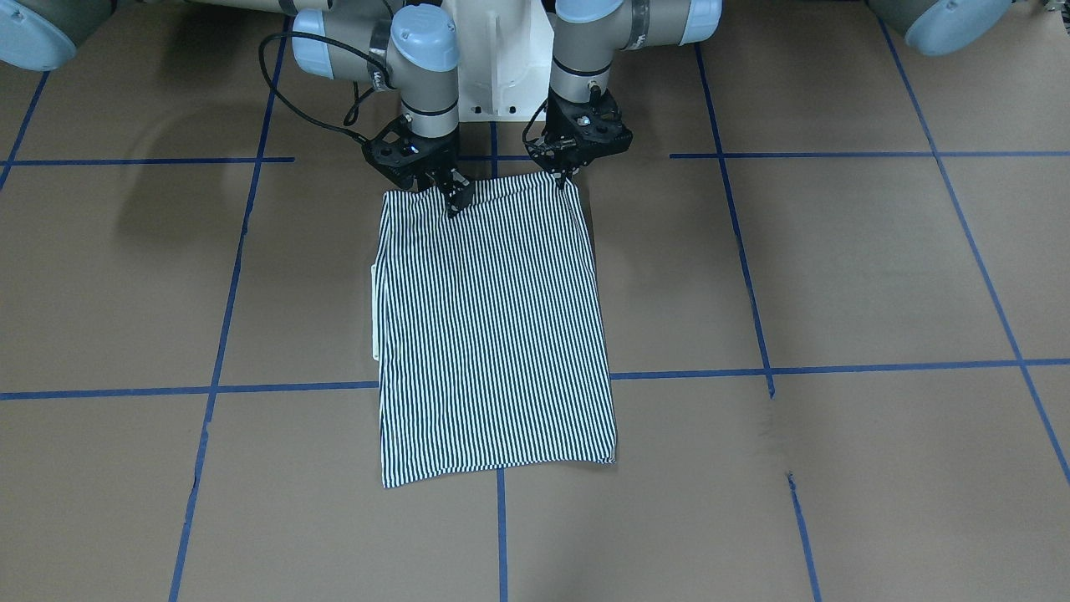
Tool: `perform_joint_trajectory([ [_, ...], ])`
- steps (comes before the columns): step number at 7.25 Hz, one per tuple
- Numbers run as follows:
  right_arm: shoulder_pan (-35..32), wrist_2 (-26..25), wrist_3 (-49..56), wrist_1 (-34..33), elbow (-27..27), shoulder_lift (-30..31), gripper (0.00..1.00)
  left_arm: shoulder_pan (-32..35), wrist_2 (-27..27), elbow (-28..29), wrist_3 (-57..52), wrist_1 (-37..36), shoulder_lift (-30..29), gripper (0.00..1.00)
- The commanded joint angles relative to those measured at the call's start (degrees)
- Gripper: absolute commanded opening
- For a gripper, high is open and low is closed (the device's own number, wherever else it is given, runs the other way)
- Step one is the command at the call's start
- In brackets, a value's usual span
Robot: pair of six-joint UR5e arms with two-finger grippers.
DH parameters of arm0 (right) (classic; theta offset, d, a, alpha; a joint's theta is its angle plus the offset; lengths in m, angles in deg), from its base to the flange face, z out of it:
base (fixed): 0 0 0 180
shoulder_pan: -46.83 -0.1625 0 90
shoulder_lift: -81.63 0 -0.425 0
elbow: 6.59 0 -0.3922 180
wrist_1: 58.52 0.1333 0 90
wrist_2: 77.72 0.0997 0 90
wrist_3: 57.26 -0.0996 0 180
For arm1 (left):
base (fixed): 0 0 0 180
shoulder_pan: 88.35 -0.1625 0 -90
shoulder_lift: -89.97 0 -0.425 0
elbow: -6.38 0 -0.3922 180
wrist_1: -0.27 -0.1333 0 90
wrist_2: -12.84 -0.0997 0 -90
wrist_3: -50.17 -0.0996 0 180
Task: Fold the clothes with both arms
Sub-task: 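Grasp the shirt's near edge with both grippers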
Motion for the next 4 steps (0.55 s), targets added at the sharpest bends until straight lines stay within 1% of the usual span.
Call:
perform_joint_trajectory([
  [1,-0.23,0.02,0.10,0.01,-0.41,-0.15,0.00,-0.08,0.00,0.00,0.00,0.00,0.00,0.00],
  [4,-0.49,0.19,0.28,0.01,-0.42,-0.76,0.00,-0.08,0.00,0.00,0.00,0.00,0.00,0.00],
])
